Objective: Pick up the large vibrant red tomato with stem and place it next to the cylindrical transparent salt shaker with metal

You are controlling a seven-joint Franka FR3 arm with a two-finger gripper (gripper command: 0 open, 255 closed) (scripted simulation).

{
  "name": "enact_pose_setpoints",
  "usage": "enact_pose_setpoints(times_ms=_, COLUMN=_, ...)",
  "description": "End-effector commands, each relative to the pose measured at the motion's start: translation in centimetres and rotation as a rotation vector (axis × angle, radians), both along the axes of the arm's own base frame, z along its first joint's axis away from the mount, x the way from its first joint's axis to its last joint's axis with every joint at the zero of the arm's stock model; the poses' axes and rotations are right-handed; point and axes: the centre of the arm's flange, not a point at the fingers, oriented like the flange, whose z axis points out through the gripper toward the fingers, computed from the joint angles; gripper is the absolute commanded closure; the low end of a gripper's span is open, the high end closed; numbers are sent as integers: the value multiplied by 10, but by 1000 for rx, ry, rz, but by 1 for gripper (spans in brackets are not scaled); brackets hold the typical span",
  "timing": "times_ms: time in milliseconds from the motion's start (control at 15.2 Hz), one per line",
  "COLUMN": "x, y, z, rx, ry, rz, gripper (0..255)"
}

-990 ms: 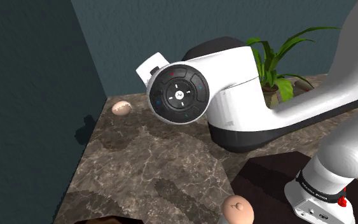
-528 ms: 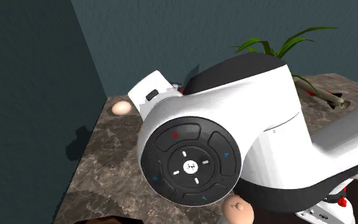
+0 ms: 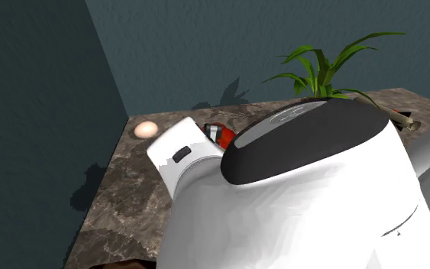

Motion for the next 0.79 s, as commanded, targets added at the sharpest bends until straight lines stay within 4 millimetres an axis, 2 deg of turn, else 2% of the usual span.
enact_pose_setpoints(times_ms=0, x=-1, y=0, z=-10, rx=1, ry=-1, rz=0, gripper=255)
enact_pose_setpoints(times_ms=726, x=-1, y=0, z=-69, rx=1, ry=-1, rz=0, gripper=255)
